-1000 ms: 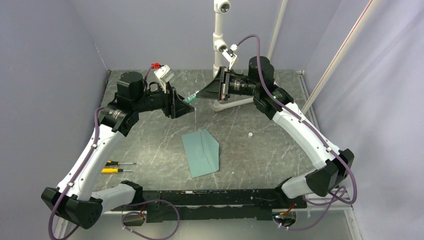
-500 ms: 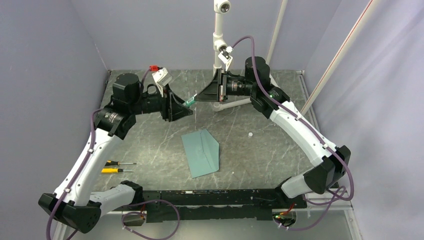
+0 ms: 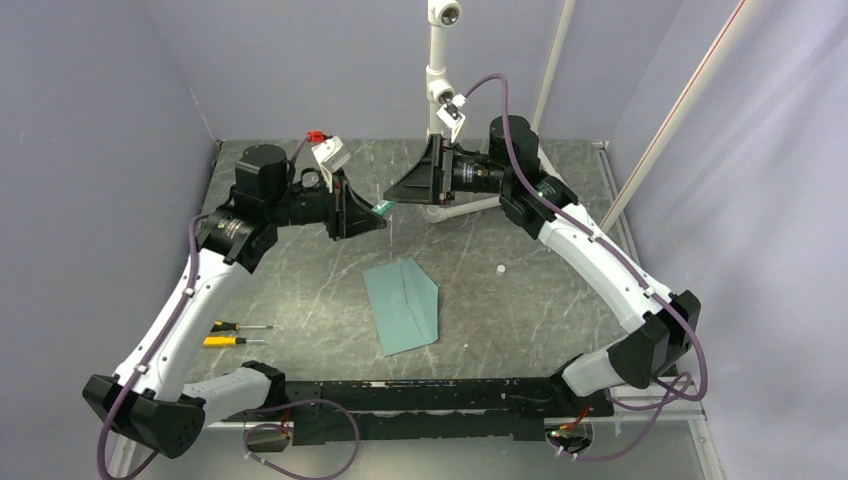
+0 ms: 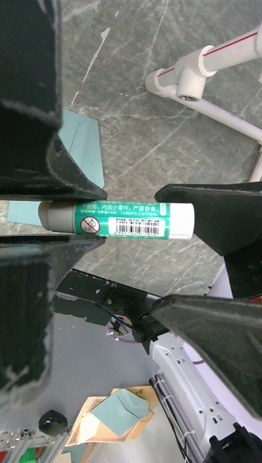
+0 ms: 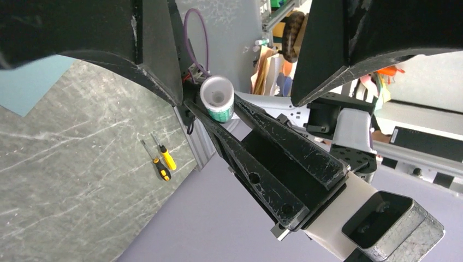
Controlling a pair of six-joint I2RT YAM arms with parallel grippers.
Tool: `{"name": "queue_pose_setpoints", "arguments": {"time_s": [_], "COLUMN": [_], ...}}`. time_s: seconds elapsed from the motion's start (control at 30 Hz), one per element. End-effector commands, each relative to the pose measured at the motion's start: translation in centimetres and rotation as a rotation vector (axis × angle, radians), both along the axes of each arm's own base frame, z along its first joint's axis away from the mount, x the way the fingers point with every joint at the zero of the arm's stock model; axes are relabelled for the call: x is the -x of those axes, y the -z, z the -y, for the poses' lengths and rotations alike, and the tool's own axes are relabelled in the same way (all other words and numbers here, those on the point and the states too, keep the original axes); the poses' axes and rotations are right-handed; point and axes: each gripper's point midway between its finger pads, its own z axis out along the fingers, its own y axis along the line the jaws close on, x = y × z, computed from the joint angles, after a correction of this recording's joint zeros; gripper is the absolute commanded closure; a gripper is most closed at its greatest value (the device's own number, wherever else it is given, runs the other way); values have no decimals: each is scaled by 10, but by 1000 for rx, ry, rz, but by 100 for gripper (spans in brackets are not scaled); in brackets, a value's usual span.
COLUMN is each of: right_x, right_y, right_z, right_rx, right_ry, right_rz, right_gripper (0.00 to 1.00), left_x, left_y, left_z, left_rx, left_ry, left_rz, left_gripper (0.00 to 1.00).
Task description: Place the letter into the envelope and seal it
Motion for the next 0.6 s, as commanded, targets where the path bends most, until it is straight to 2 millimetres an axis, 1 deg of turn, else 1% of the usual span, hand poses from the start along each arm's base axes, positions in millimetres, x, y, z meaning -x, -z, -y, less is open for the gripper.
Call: {"name": "queue_pose_setpoints", "arguments": {"time_s": [0.0,0.17,0.33,0.43,0.57], "right_x": [0,-1,3,5,6], "right_y": [-19,-16,-15,-14,-10], "right_z": [2,-1,-5,-8,-10], "right_rx": [-52,-33,-27,-18,0], "right_ry": [44,46,21,11,9], "right_rz": [26,20,19,22,19], "right_gripper": [22,26,41,46,51], "left_x": [-6,-10,-14,-16,-12], "left_y": [-9,-4,-2,-2,-5], "left_z": [4,10,13,14,17], "left_rx": [25,38,33,27,22], "left_ry": [1,29,43,56,114], "left_rz": [4,-22,-16,-15,5], "left_gripper": [98,97,98,98,98]}}
